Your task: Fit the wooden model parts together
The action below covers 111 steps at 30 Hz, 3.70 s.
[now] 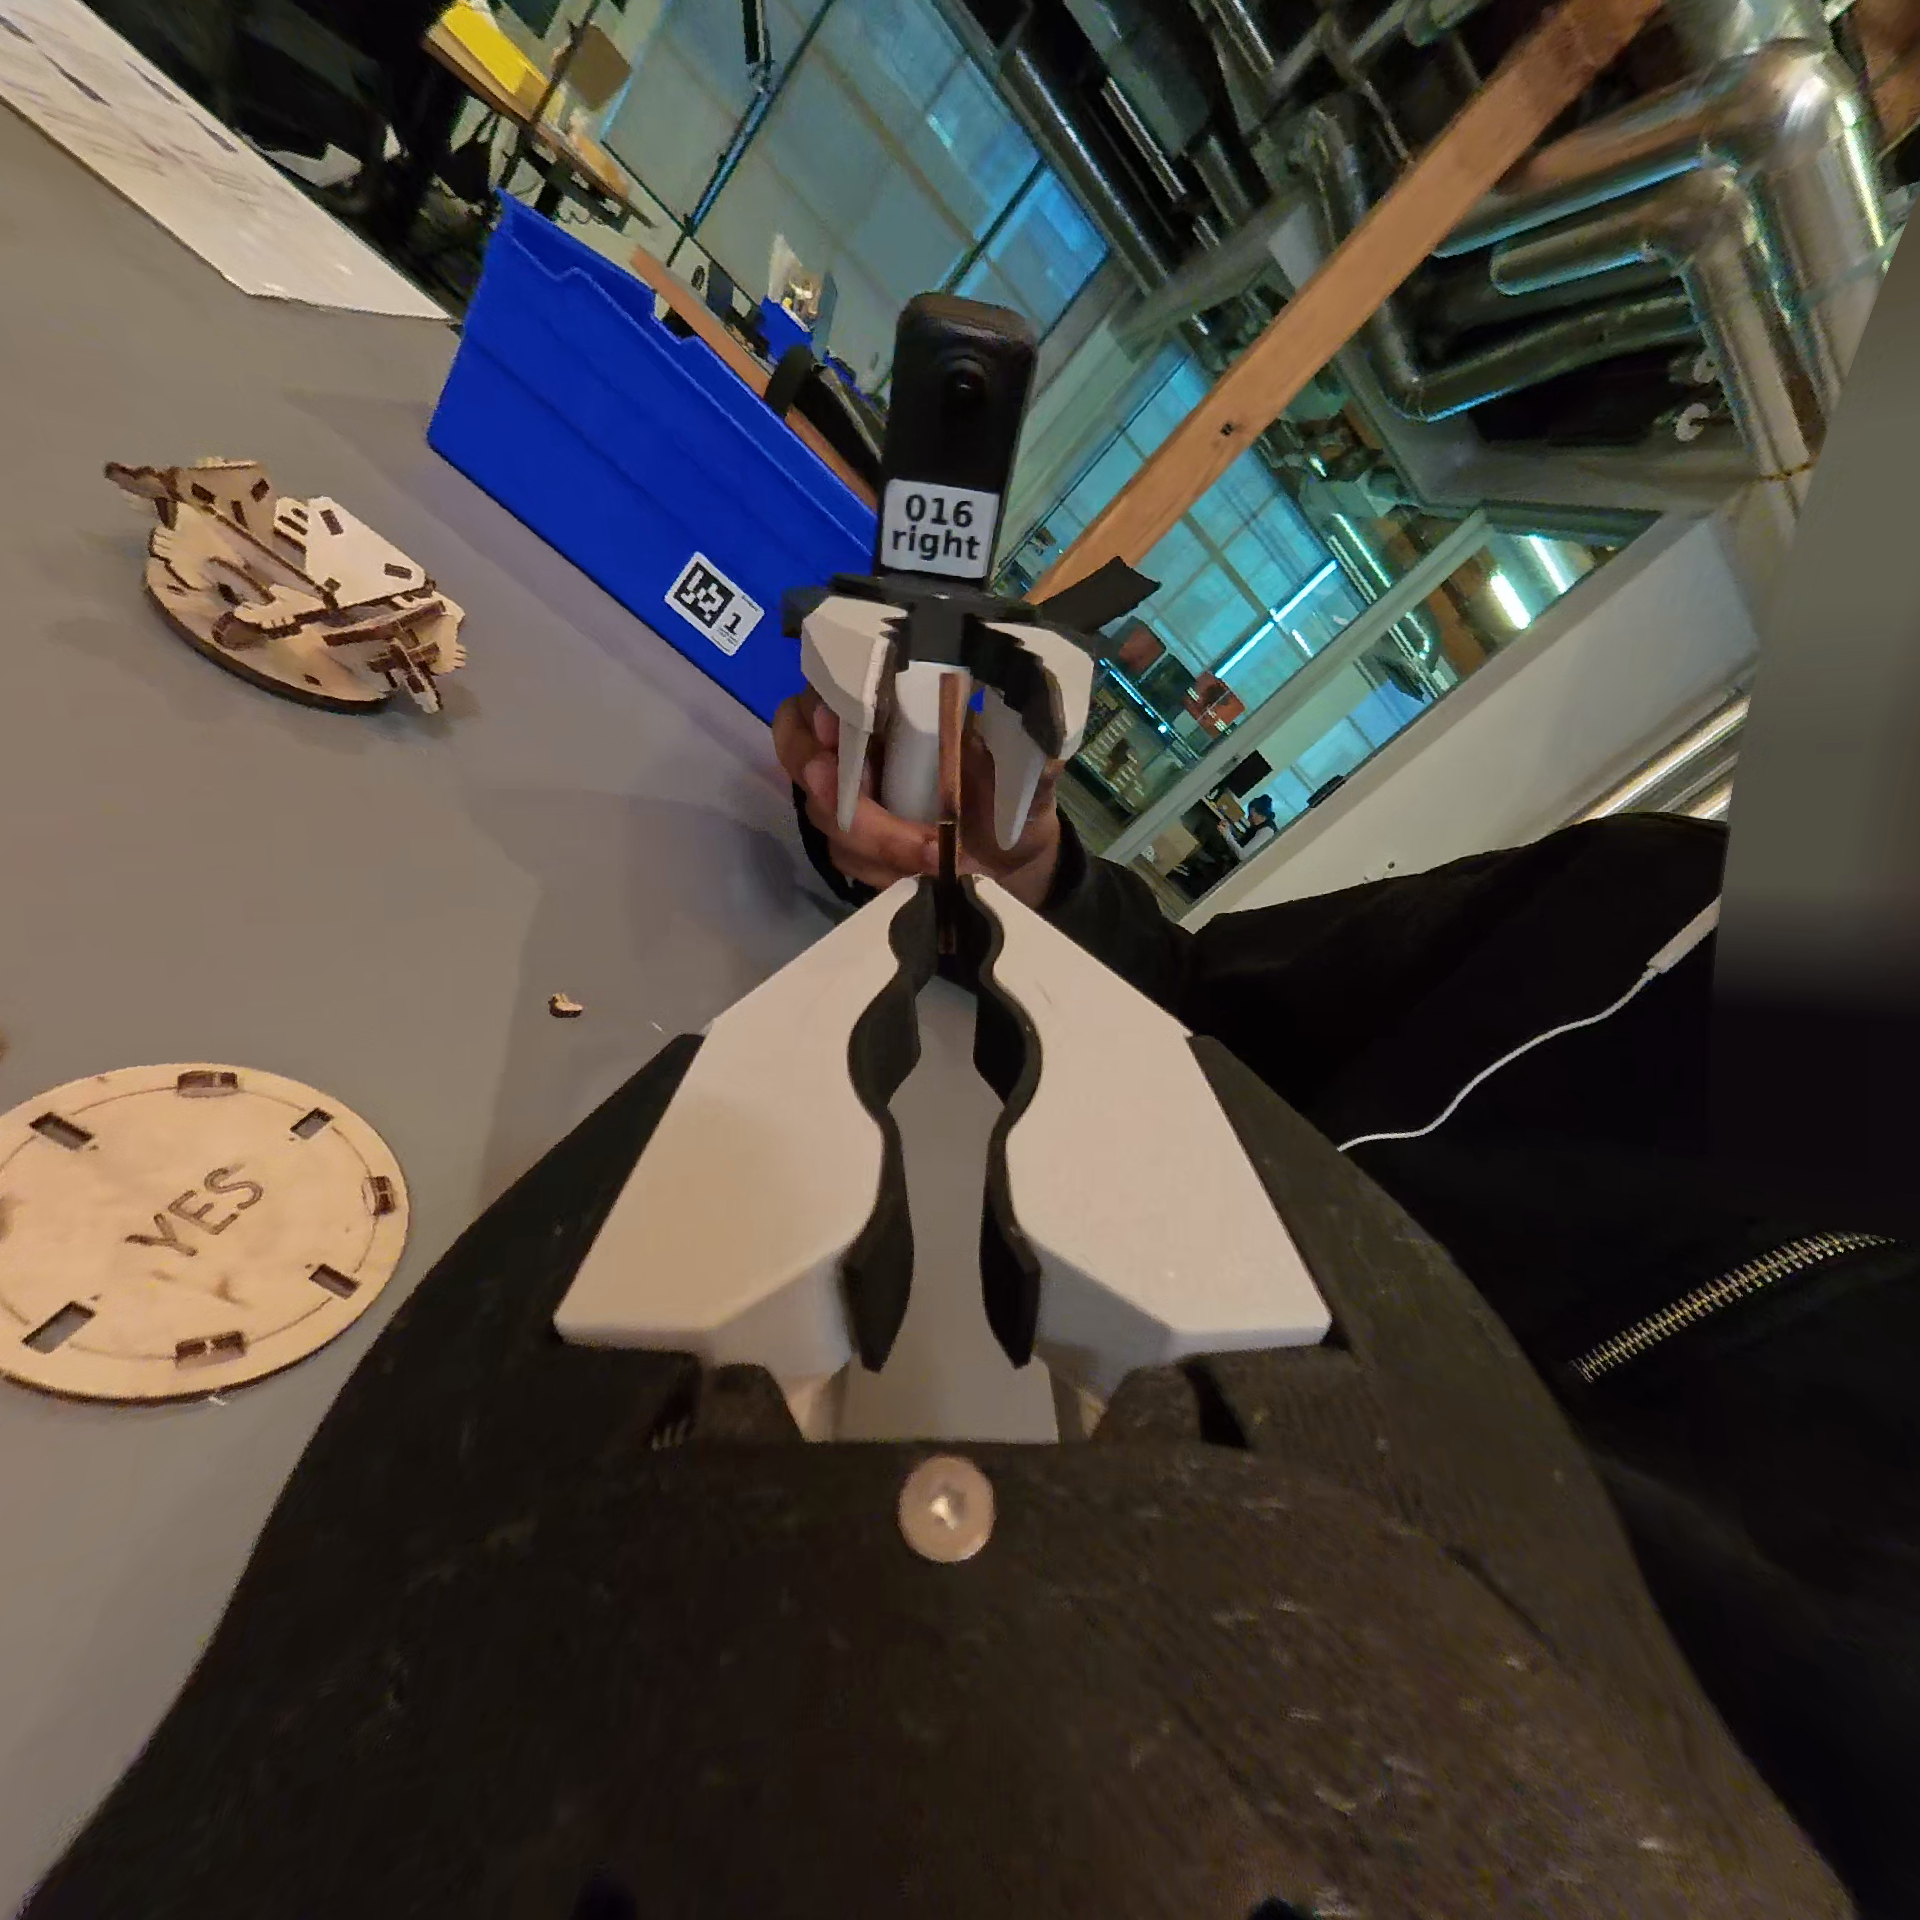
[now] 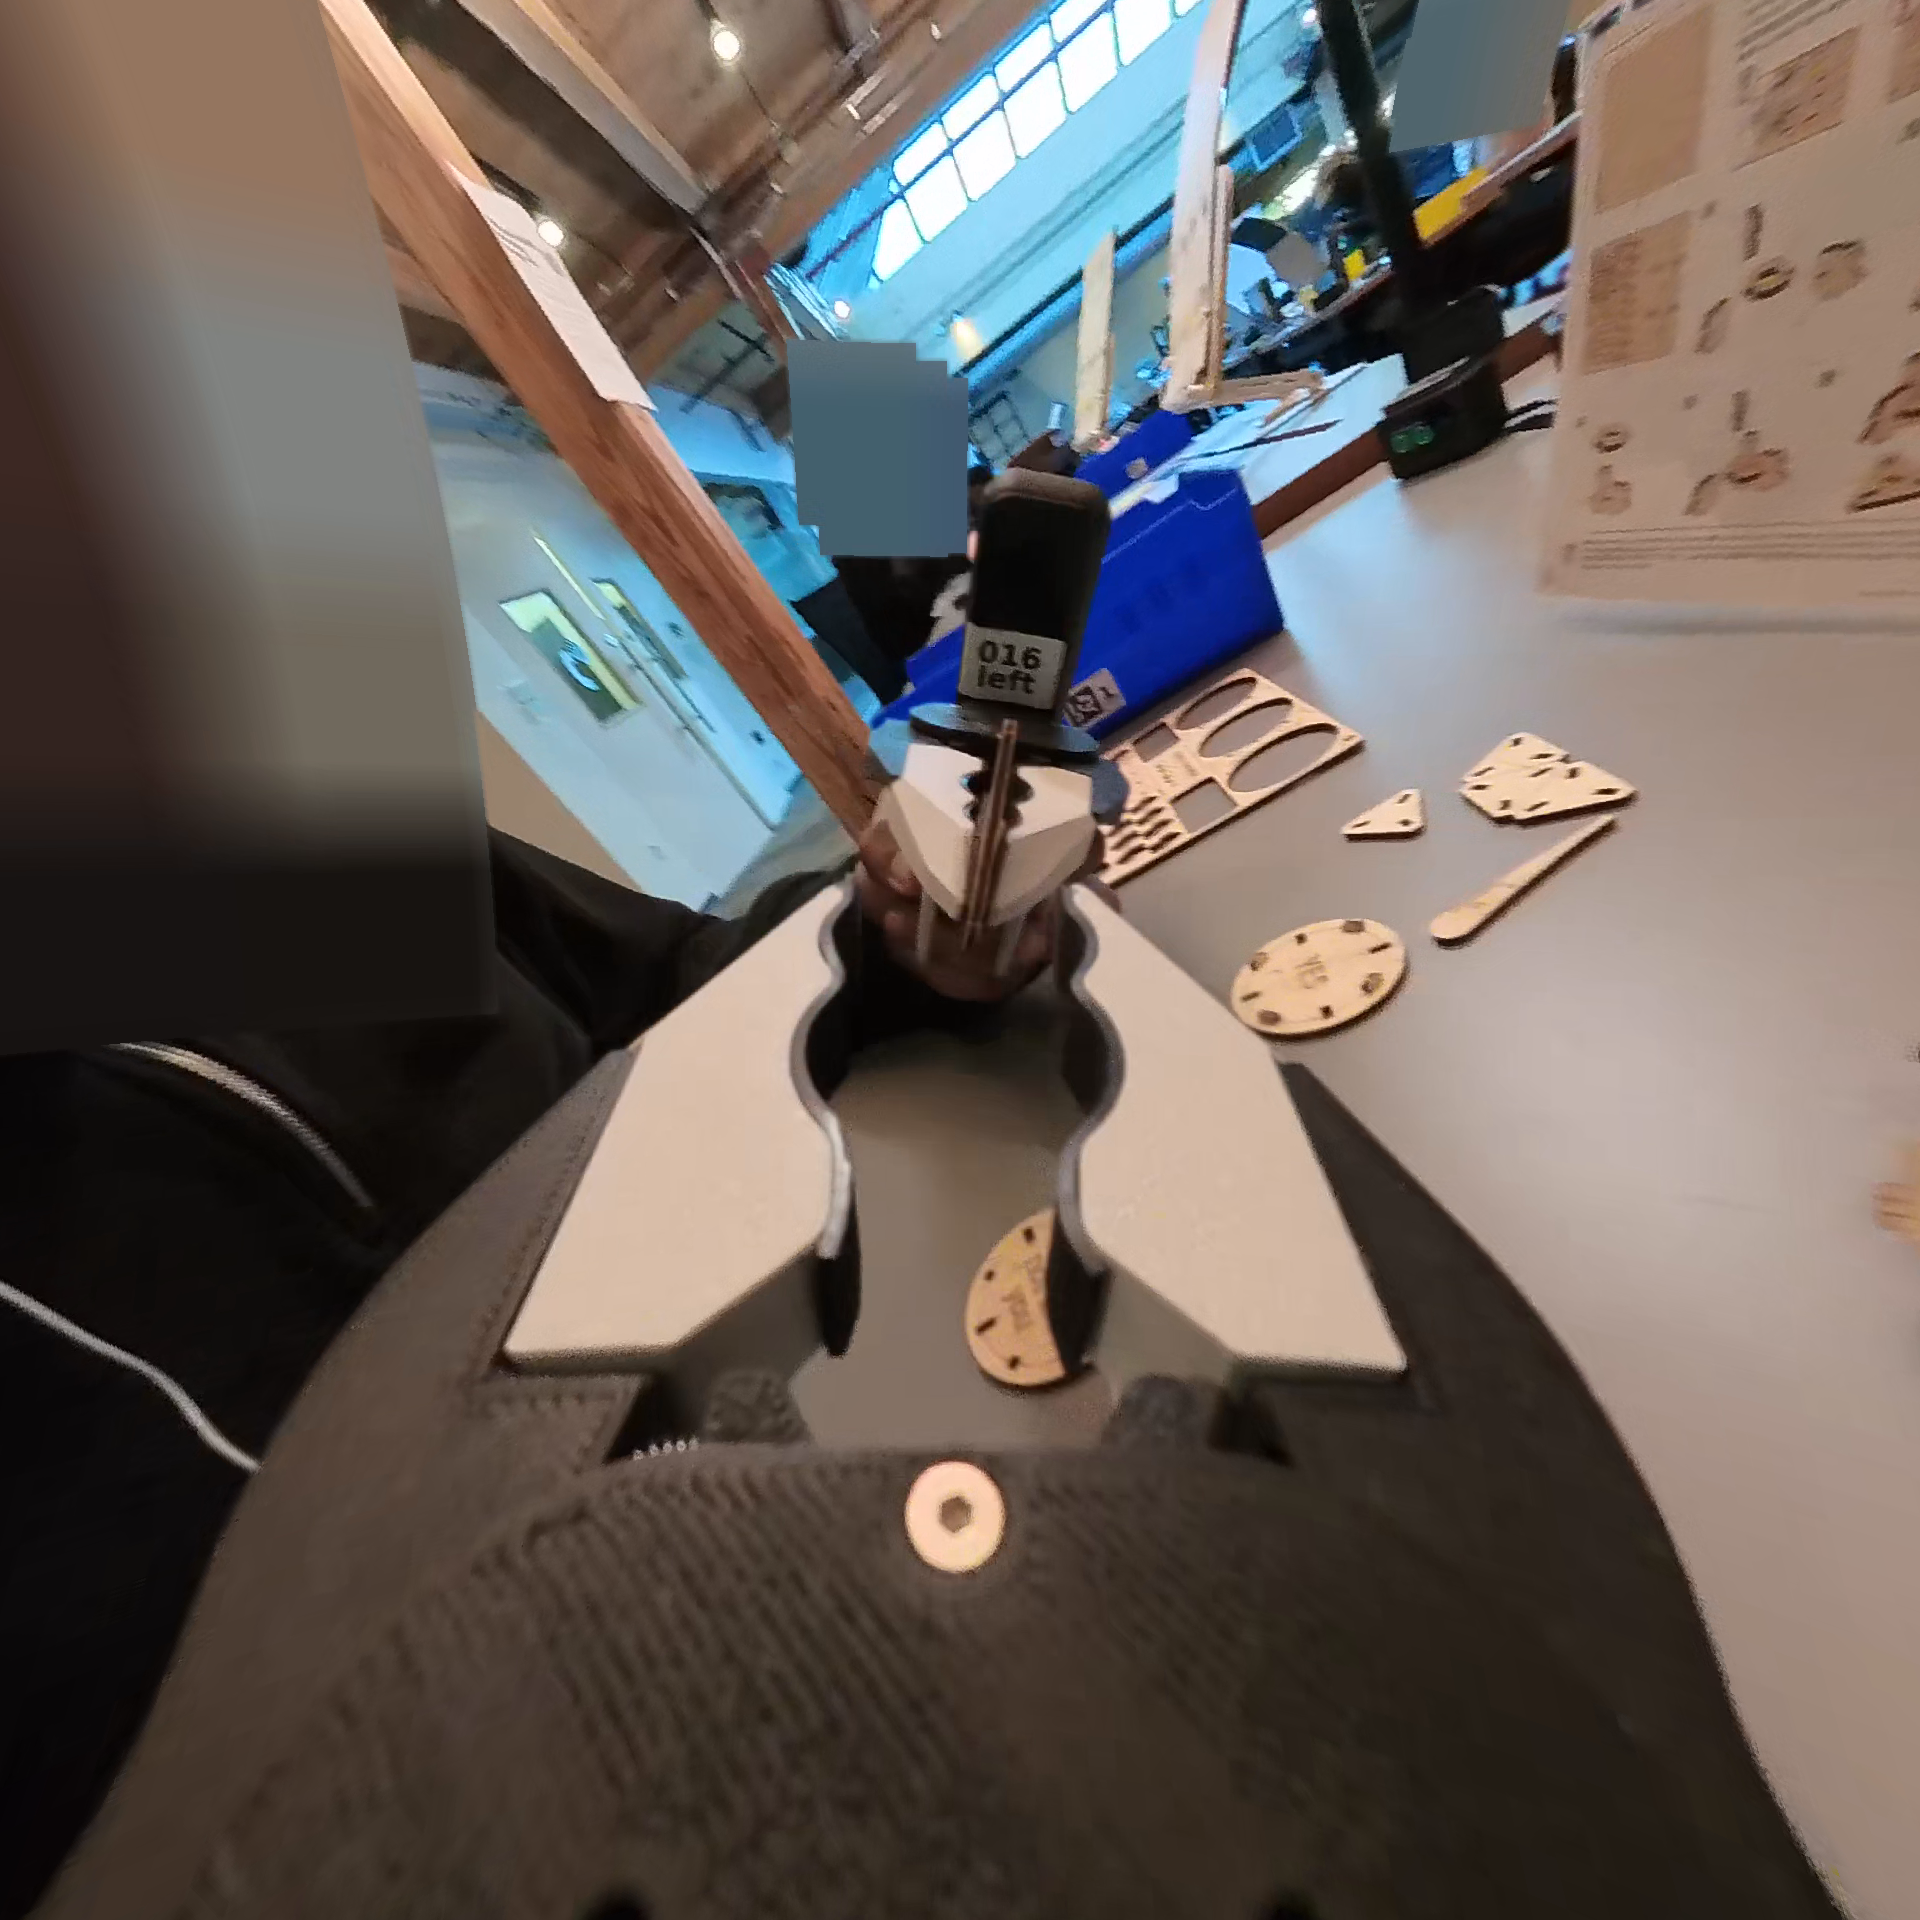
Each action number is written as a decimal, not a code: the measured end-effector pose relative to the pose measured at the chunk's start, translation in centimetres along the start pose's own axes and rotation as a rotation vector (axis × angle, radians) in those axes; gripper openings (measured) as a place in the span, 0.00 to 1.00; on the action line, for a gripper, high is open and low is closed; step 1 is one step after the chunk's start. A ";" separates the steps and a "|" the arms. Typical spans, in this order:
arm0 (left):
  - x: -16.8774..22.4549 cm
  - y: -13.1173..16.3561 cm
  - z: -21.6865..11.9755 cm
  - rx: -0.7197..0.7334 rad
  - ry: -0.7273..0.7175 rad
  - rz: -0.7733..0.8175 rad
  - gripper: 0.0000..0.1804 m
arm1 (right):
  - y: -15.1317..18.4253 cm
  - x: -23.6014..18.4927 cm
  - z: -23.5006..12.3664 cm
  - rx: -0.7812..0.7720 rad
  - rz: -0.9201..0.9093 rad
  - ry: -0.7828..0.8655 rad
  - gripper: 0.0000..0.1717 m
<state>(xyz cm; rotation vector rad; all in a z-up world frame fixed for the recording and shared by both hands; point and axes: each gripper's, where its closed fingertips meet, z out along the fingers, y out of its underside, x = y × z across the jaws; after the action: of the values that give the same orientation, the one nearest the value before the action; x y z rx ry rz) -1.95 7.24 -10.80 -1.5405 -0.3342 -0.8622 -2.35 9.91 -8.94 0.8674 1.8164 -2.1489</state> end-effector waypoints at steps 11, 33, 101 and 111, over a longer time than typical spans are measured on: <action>-1.1 2.1 0.9 -0.124 -0.086 0.046 0.00 | 3.3 1.0 1.5 -0.165 -0.036 0.079 0.12; -3.0 4.1 1.5 -0.274 -0.315 0.245 0.00 | 5.7 2.7 1.2 -0.323 -0.052 0.189 0.02; -2.7 2.4 1.5 -0.154 -0.304 0.167 0.00 | 3.8 2.8 1.4 -0.224 -0.189 0.243 0.02; -3.6 2.5 1.5 -0.201 -0.475 0.346 0.00 | 4.1 3.5 1.2 -0.235 -0.160 0.285 0.02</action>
<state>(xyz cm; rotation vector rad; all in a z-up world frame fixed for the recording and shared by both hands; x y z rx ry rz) -2.22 9.19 -15.04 -1.9181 -0.3135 -0.2578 -3.47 8.62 -14.13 1.0452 2.2934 -1.9220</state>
